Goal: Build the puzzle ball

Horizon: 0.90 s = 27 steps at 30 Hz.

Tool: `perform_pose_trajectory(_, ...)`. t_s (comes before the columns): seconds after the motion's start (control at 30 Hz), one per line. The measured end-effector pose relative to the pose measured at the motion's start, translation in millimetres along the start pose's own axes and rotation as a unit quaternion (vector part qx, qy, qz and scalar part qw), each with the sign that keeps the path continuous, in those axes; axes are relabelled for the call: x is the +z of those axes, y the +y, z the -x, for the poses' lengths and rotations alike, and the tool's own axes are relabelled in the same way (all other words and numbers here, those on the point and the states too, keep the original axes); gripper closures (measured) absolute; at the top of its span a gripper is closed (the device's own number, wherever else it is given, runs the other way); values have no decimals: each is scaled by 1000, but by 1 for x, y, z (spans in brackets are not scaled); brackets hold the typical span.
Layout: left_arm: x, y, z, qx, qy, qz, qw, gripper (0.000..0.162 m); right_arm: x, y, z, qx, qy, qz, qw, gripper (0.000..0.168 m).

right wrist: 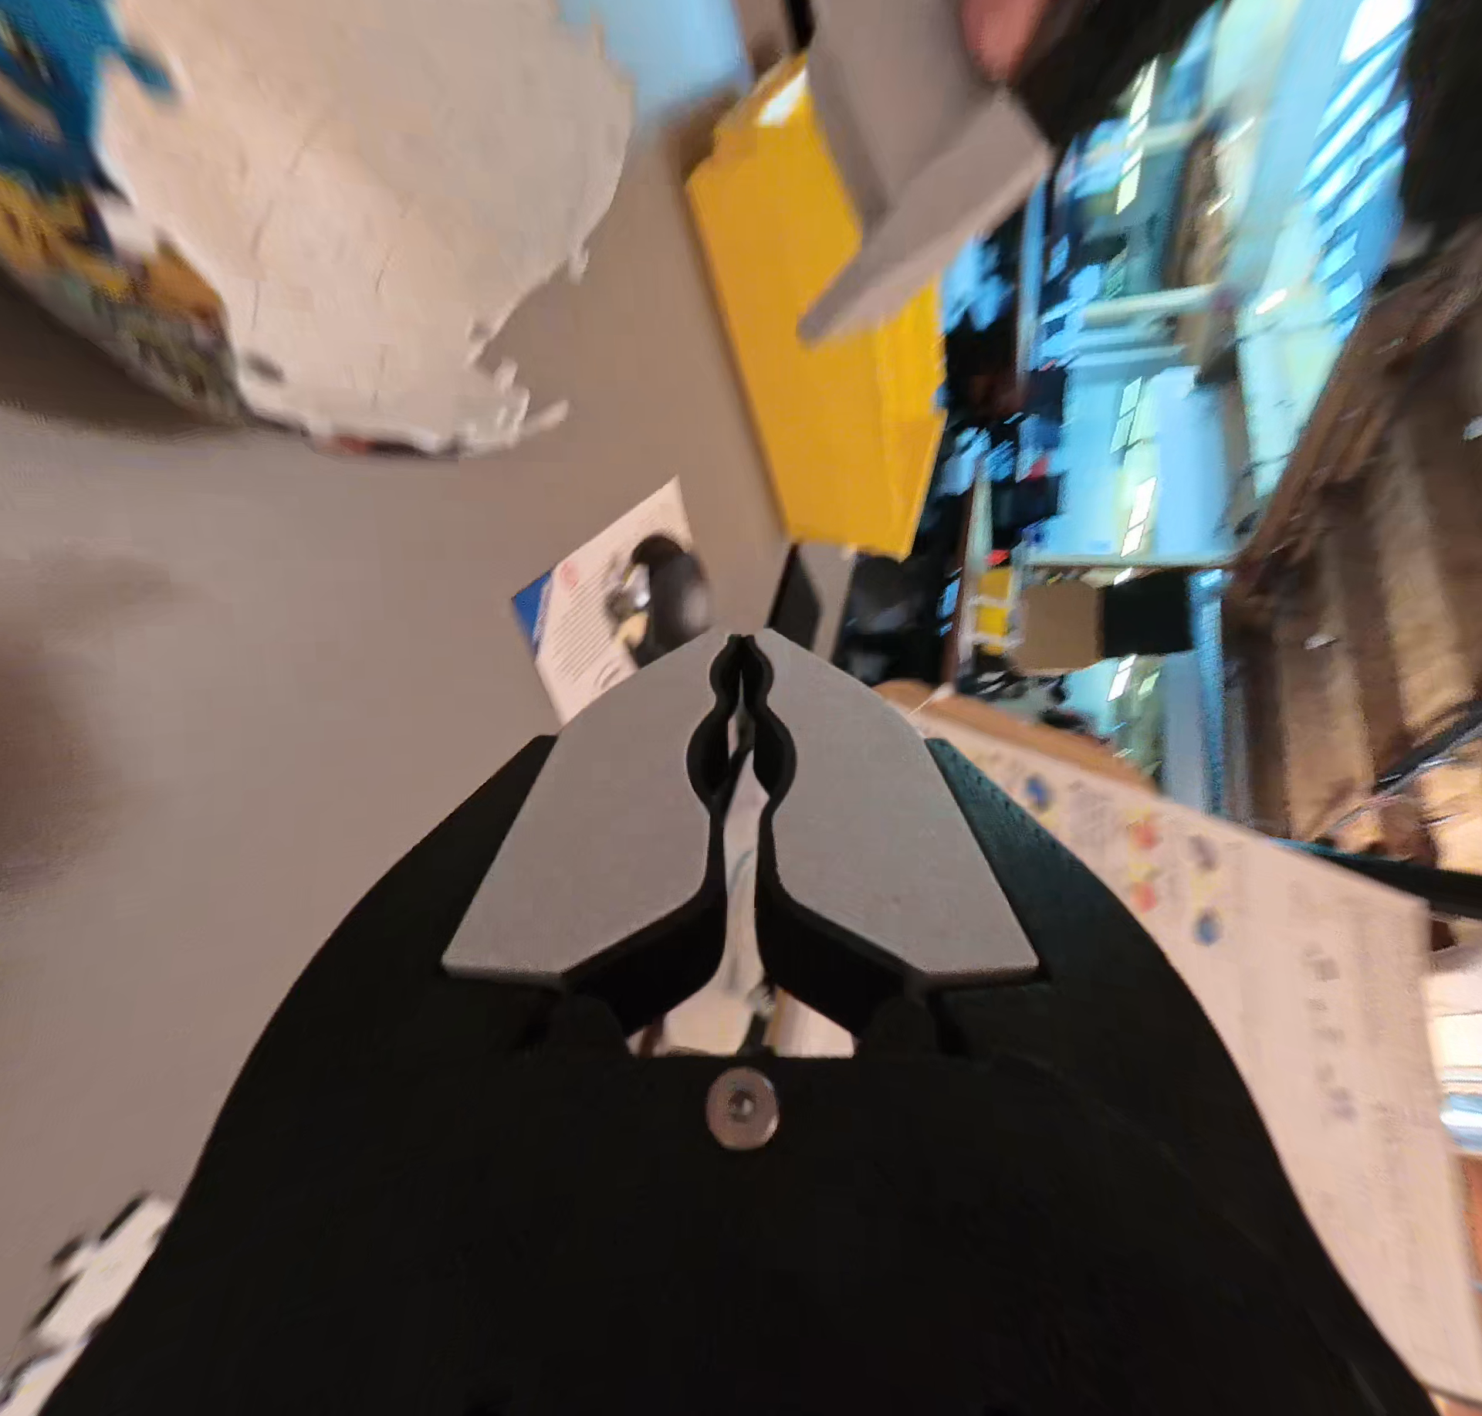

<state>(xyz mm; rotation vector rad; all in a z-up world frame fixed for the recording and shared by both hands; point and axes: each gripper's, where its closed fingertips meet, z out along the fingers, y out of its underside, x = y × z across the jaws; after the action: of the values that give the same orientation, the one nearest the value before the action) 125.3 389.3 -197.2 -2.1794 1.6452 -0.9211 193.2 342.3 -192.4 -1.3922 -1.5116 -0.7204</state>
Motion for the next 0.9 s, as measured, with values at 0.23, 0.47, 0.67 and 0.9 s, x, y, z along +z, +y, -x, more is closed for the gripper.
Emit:
perform_pose_trajectory(0.23,27,-4,71,77,-122,21,989,135,-1,49,27,103,-77,32,991,158)
perform_pose_trajectory(0.47,104,-39,81,313,-101,37,944,129,1,63,43,156,-113,30,981,143)
perform_pose_trajectory(0.67,136,-34,96,390,-96,115,909,136,-5,80,46,179,-120,49,975,139)
perform_pose_trajectory(0.9,146,-35,107,408,-152,144,889,135,-9,93,47,199,-120,60,971,138)
